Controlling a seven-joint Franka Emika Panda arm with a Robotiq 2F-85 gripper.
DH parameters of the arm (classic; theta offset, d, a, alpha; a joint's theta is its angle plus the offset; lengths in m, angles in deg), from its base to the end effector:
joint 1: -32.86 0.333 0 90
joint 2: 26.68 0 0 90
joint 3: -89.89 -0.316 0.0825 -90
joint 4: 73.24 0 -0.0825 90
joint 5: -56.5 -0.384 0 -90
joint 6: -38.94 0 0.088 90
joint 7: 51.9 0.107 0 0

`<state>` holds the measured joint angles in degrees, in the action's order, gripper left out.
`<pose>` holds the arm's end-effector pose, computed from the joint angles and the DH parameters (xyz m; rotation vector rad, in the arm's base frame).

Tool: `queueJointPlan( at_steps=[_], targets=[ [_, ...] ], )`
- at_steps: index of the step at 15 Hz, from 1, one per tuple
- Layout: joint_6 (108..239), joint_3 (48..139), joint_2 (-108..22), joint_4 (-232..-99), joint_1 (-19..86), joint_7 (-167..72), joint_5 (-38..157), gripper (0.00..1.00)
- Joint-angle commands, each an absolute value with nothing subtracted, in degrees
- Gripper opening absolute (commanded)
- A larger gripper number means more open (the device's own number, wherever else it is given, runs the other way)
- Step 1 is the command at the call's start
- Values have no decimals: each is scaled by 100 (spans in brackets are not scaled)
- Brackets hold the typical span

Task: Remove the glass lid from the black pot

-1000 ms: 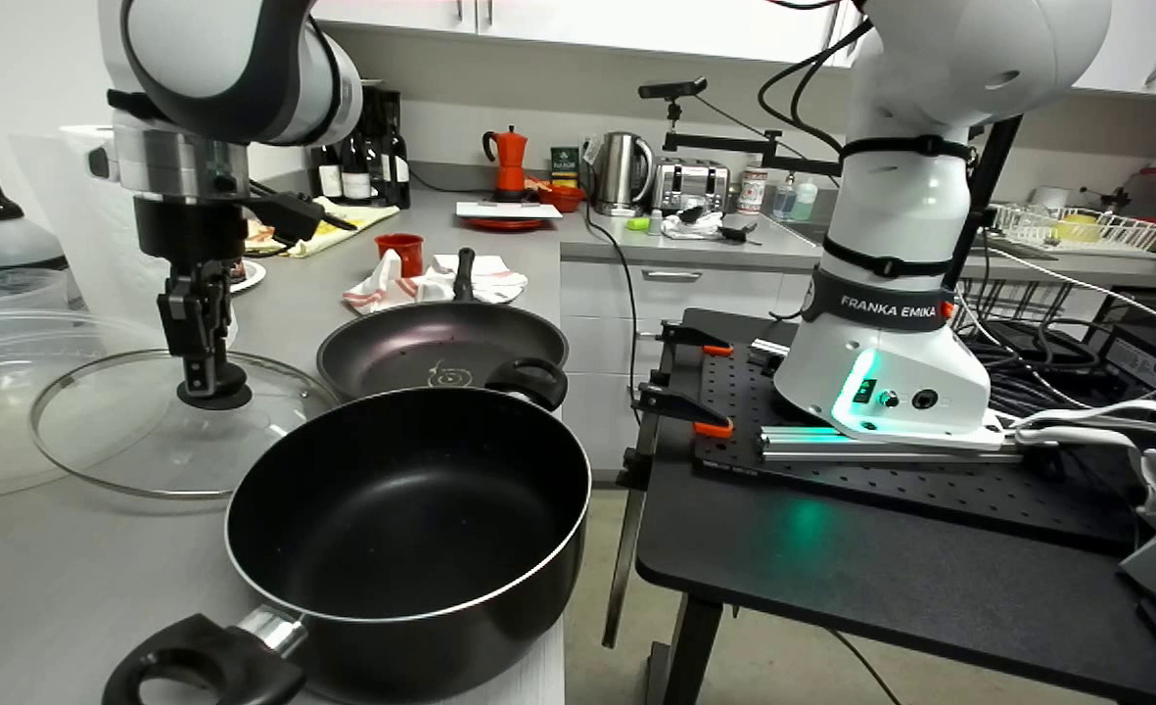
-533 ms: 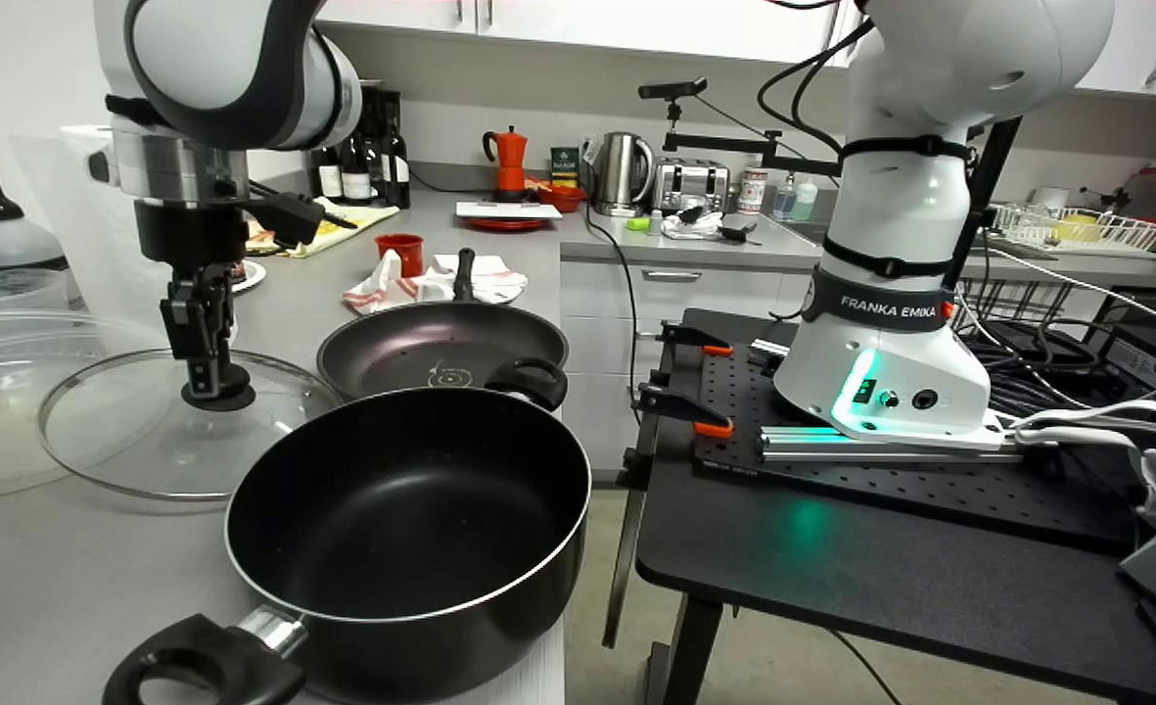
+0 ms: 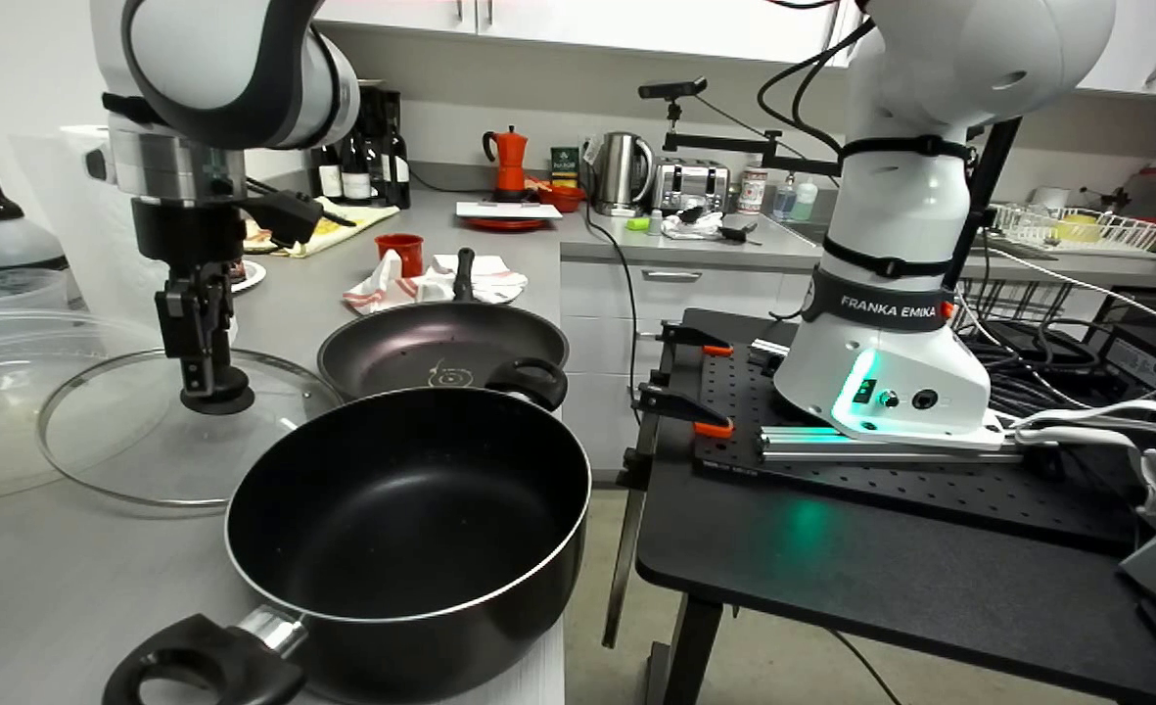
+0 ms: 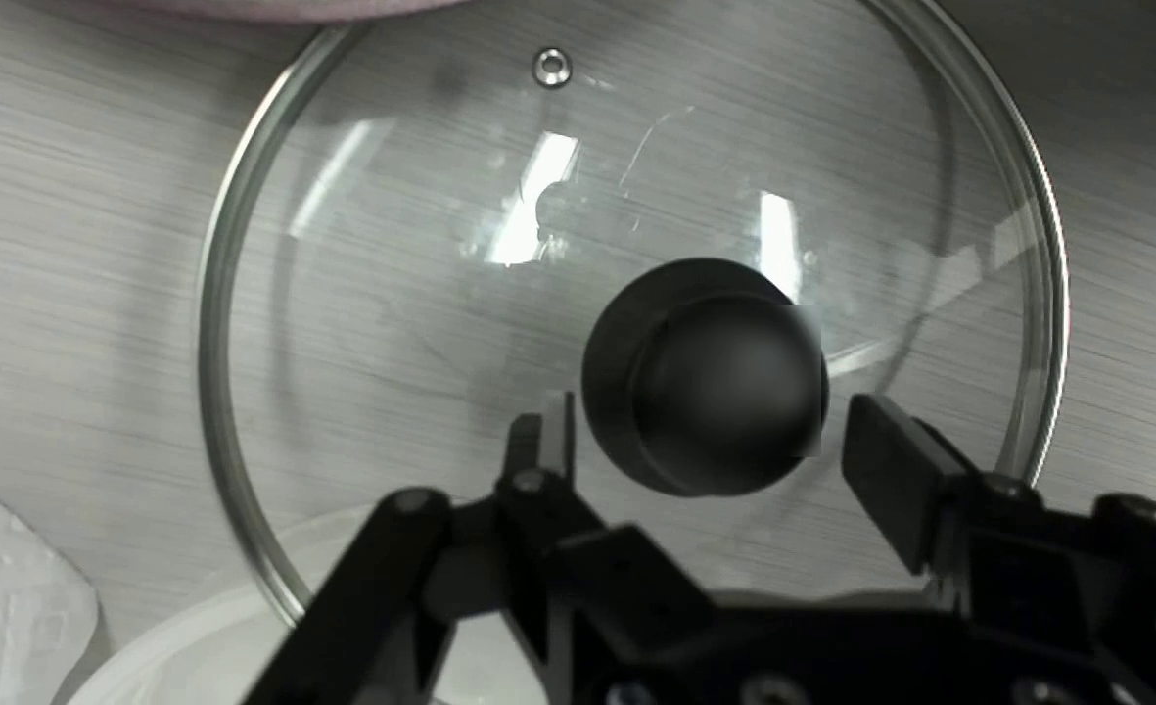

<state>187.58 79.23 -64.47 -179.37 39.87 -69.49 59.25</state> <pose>0.6210 0.1912 0.1776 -2.9116 -0.9193 -0.1445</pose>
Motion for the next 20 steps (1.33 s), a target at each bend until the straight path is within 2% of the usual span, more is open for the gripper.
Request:
queueJointPlan(
  at_steps=[1, 12, 20],
  targets=[
    [18748, 7985, -6435, -17858, 4071, -6752, 6046, 99],
    [18751, 7967, -6302, -17926, 4062, -6703, 6029, 100],
    [18563, 7730, -5401, -18626, 3950, -6841, 5879, 100]
  ],
)
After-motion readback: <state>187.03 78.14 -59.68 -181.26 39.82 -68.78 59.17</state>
